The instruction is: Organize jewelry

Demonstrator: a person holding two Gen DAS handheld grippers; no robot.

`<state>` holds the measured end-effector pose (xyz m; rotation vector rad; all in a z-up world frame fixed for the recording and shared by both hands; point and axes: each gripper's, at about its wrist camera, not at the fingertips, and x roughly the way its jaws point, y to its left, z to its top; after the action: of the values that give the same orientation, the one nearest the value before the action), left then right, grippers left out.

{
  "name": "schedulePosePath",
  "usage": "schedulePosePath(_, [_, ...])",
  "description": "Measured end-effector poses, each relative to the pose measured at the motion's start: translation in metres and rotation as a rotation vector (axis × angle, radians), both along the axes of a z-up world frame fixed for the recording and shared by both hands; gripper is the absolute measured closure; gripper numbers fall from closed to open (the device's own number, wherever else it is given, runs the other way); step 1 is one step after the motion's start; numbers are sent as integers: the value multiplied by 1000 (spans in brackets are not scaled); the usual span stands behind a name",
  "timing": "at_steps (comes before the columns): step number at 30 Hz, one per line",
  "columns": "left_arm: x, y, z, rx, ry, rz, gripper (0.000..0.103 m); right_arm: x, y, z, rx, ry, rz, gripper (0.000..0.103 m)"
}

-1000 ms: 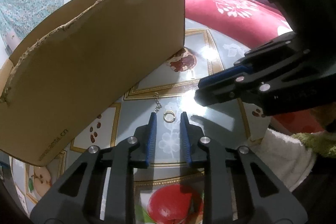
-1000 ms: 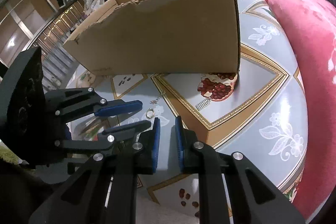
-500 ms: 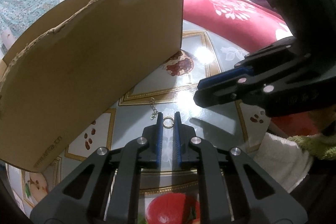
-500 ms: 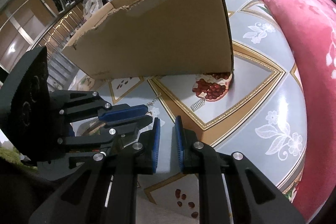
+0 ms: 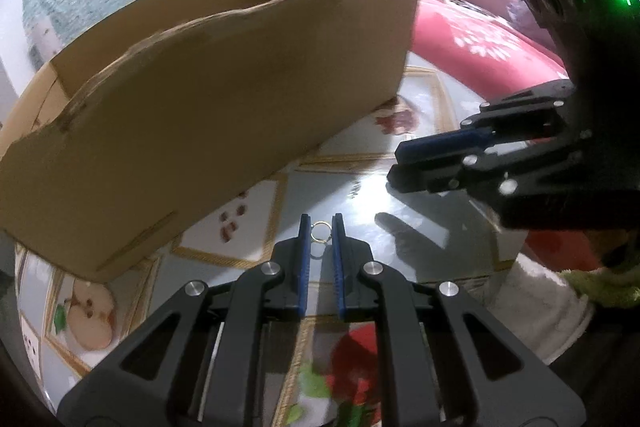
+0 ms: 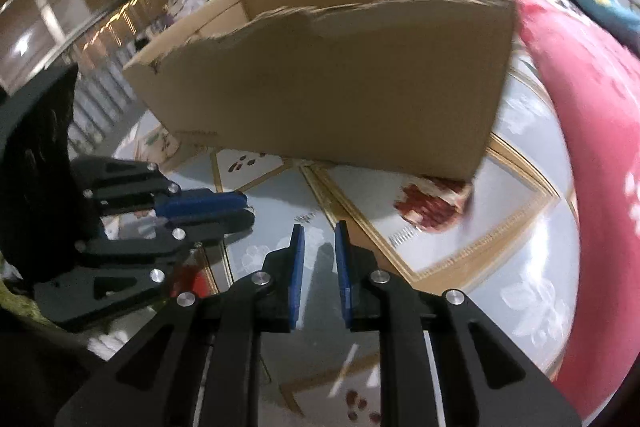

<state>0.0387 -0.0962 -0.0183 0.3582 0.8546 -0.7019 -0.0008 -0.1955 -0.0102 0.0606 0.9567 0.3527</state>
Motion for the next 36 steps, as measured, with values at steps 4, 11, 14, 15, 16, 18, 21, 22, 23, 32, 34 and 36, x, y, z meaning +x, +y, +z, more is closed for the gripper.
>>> schedulePosePath(4, [4, 7, 2, -9, 6, 26, 94, 7, 15, -2, -98, -58, 49, 69])
schedulePosePath(11, [7, 11, 2, -16, 6, 36, 94, 16, 20, -10, -142, -71, 112, 70])
schedulePosePath(14, [9, 11, 2, -22, 7, 40, 94, 15, 18, -8, -145, -68, 117, 78])
schedulePosePath(15, [10, 12, 2, -24, 7, 41, 94, 15, 17, -8, -144, -67, 116, 81])
schedulePosePath(16, [11, 12, 2, -25, 8, 42, 94, 15, 17, -8, -140, -64, 117, 83])
schedulePosePath(18, [12, 13, 2, -27, 7, 41, 94, 14, 17, -9, -136, -62, 120, 88])
schedulePosePath(21, [12, 14, 1, -27, 7, 41, 94, 14, 19, -10, -123, -54, 119, 93])
schedulePosePath(22, [12, 14, 2, -27, 5, 42, 94, 14, 19, -10, -118, -50, 115, 94])
schedulePosePath(23, [12, 14, 2, -27, 3, 43, 94, 14, 18, -10, -111, -44, 109, 96])
schedulePosePath(32, [11, 15, 5, -30, -14, 50, 94, 13, 9, -10, -14, -12, 52, 100])
schedulePosePath(34, [9, 16, 6, -31, -17, 51, 94, 10, 6, -7, 1, -17, 41, 101])
schedulePosePath(36, [8, 16, 7, -31, -20, 52, 94, 7, 3, -3, 20, -22, 30, 101])
